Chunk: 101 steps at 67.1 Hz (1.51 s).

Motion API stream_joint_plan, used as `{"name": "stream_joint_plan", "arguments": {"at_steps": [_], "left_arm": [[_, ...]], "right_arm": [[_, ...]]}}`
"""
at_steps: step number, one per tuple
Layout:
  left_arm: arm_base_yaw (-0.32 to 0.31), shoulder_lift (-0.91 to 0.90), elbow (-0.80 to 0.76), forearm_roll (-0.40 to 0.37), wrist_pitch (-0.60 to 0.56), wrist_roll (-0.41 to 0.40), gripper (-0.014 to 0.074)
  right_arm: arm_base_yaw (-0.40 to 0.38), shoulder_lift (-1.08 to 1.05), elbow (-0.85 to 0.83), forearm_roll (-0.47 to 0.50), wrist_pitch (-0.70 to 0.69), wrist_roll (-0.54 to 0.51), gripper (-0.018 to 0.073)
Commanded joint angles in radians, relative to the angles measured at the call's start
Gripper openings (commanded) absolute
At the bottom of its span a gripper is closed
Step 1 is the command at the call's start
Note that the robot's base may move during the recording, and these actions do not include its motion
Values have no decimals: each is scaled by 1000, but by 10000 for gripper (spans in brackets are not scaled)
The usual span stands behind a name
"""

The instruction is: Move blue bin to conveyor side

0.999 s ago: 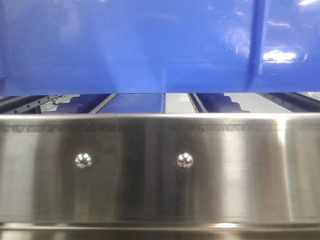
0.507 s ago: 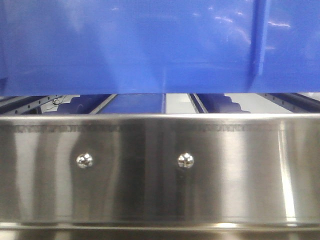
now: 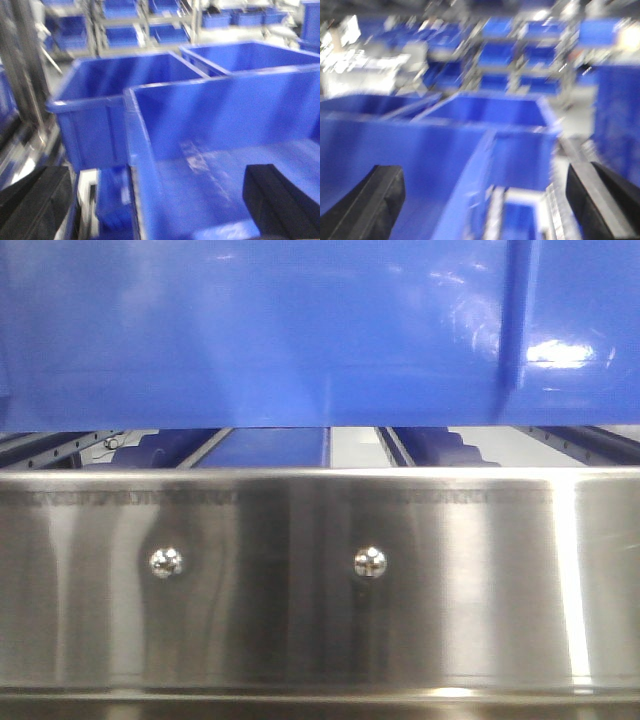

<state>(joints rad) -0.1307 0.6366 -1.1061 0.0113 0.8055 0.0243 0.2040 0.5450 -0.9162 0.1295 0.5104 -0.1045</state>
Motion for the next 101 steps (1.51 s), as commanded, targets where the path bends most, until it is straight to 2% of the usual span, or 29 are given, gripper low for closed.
{"name": "stream_joint_plan", "arguments": {"at_steps": [1,10,17,30,37,45,57,86,101], "left_arm": [[-7,83,-90,-11,83,-11,579],[-17,197,-221,-11,194,-36,579],[-18,286,-325,-3,274,-58,579],[-18,444,-479,2,396,-59,579],[-18,509,-536,9,416,-60,579],[-18,575,-585,53,416,-87,578],[-18,621,-621,68,416,-103,578],[-25,655,-623,75,416,-103,578],[-77,698,-623,141,416,-103,578]], "right_arm": [[39,70,-73,4,89,2,549],[76,205,-235,4,299,2,549],[76,318,-384,4,473,2,549],[76,516,-625,4,705,27,549],[76,595,-723,-1,711,56,549],[76,651,-789,-45,711,80,549],[76,665,-805,-164,711,115,549],[76,671,-777,-148,711,141,549],[76,739,-726,-146,711,159,549]]}}
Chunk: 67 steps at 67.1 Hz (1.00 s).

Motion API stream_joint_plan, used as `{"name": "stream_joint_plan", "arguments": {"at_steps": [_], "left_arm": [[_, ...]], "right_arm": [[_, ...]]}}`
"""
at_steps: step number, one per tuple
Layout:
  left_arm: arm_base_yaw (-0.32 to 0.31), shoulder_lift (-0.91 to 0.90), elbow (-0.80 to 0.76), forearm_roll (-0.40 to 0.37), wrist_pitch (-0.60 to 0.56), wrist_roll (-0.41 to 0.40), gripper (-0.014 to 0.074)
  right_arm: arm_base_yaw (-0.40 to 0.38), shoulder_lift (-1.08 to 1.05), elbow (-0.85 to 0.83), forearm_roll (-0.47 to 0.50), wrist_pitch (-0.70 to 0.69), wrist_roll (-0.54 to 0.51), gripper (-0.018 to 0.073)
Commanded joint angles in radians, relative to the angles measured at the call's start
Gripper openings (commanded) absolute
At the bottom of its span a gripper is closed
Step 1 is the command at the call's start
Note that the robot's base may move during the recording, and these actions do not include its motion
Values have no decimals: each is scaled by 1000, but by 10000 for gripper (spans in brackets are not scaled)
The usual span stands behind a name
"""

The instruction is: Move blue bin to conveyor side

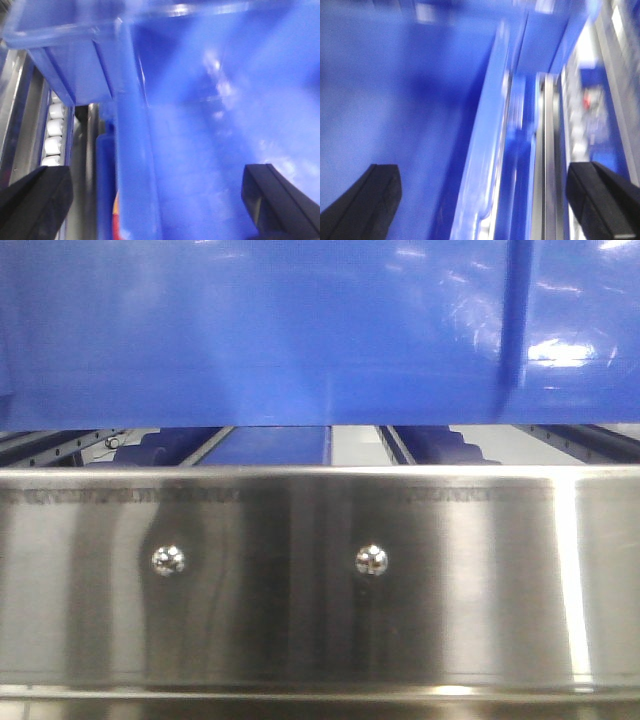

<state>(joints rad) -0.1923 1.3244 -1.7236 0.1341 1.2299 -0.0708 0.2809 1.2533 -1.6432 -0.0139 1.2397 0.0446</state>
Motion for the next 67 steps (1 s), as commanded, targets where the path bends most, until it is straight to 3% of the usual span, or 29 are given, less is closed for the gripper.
{"name": "stream_joint_plan", "arguments": {"at_steps": [1,24,35,67], "left_arm": [[-15,11,-6,18,-9,-10,578],[-11,26,-6,34,-9,-19,578],[-11,39,-6,34,-9,-19,578],[-11,82,-6,34,-9,-39,578]], "right_arm": [[-1,37,-2,0,-19,12,549],[41,161,-60,-7,-19,36,549],[41,161,-60,-84,-19,71,549],[41,203,-9,-83,-19,133,549]]}}
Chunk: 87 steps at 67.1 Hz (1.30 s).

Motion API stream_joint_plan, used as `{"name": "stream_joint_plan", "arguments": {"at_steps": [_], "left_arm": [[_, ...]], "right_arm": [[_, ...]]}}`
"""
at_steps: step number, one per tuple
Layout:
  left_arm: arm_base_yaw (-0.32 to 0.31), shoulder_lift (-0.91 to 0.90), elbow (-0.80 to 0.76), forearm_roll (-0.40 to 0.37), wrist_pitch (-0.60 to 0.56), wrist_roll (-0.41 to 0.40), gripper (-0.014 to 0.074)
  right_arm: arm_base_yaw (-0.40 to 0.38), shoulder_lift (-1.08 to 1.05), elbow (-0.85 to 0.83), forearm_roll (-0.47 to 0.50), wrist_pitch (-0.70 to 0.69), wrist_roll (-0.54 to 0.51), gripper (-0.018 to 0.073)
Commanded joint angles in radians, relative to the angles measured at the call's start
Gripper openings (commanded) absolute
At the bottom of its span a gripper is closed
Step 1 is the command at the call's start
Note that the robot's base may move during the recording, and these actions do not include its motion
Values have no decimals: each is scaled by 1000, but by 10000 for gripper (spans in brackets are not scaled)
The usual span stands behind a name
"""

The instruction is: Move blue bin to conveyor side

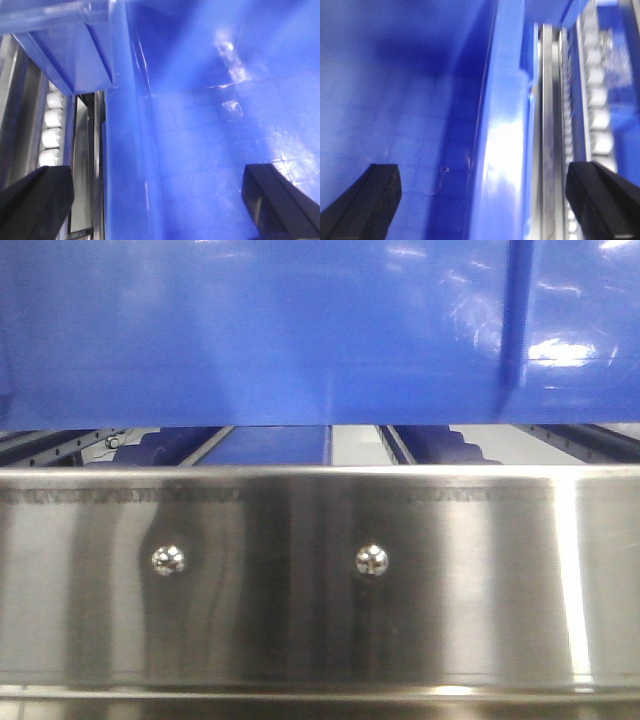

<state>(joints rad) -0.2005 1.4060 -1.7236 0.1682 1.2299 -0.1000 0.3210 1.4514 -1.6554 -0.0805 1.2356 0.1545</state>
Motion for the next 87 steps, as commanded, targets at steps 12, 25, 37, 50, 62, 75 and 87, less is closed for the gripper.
{"name": "stream_joint_plan", "arguments": {"at_steps": [12,25,37,50,62,75,87], "left_arm": [[-3,9,-6,0,-9,-14,578],[-3,11,-6,0,-9,-14,578],[-1,11,-6,0,-9,-16,578],[72,11,-6,-38,-9,-16,578],[100,25,-6,-63,-9,2,578],[100,68,-6,-124,-9,17,578],[100,97,-6,-120,-9,17,578]], "right_arm": [[0,9,3,-16,-15,31,549],[0,9,3,-16,-15,60,549],[0,9,3,-16,-15,65,549],[0,9,3,-16,-15,65,549],[0,9,3,-16,-15,65,549],[0,9,3,-16,-15,64,549],[0,9,3,-16,-15,64,549]]}}
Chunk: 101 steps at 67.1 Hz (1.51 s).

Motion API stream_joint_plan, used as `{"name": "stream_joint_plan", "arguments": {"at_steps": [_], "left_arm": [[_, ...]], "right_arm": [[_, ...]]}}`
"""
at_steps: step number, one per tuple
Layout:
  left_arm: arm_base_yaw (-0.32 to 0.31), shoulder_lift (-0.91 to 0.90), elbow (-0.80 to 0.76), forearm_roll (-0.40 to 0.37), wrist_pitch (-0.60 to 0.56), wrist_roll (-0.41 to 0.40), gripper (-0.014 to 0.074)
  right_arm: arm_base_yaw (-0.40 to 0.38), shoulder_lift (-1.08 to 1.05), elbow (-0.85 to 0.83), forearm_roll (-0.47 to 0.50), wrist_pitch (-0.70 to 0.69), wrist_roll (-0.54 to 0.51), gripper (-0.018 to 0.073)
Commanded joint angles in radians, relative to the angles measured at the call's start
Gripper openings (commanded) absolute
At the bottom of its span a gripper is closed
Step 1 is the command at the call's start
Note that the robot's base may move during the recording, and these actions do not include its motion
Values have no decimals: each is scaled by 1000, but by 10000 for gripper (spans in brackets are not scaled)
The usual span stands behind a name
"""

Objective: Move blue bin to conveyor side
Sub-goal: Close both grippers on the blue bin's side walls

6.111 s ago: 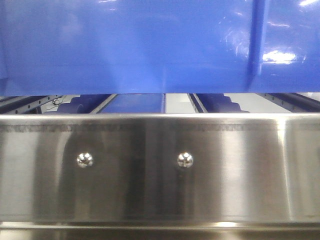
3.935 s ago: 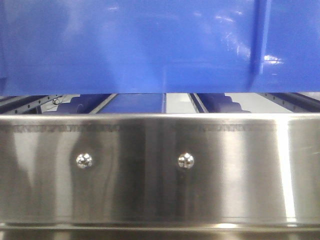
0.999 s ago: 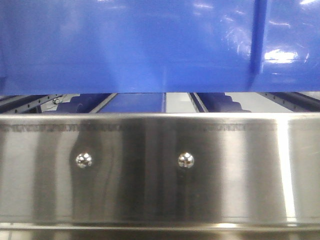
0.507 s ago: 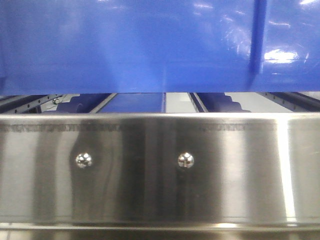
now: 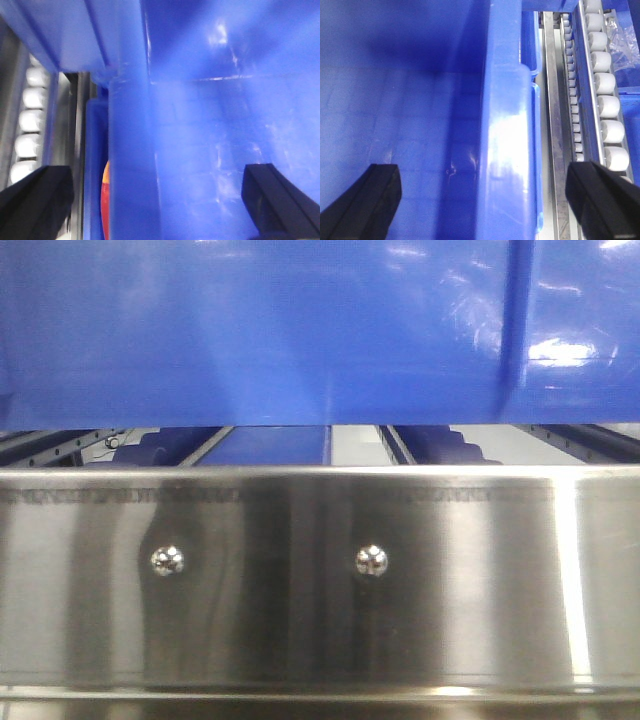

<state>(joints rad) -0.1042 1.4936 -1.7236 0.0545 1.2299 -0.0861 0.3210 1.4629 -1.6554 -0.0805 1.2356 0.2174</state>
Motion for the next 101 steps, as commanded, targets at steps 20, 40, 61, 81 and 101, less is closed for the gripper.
{"name": "stream_joint_plan", "arguments": {"at_steps": [20,40,61,81,101], "left_arm": [[6,29,-4,1,-9,3,578],[11,16,-2,1,-9,22,578],[40,16,-2,-5,-9,24,578],[50,28,6,-10,-9,24,578],[50,29,39,-12,-9,24,578]], "right_arm": [[0,-2,3,-16,-15,2,549],[0,-2,3,-16,-15,2,549],[0,-2,3,-16,-15,2,549],[0,-2,3,-16,-15,2,549],[0,-2,3,-16,-15,2,549]]}}
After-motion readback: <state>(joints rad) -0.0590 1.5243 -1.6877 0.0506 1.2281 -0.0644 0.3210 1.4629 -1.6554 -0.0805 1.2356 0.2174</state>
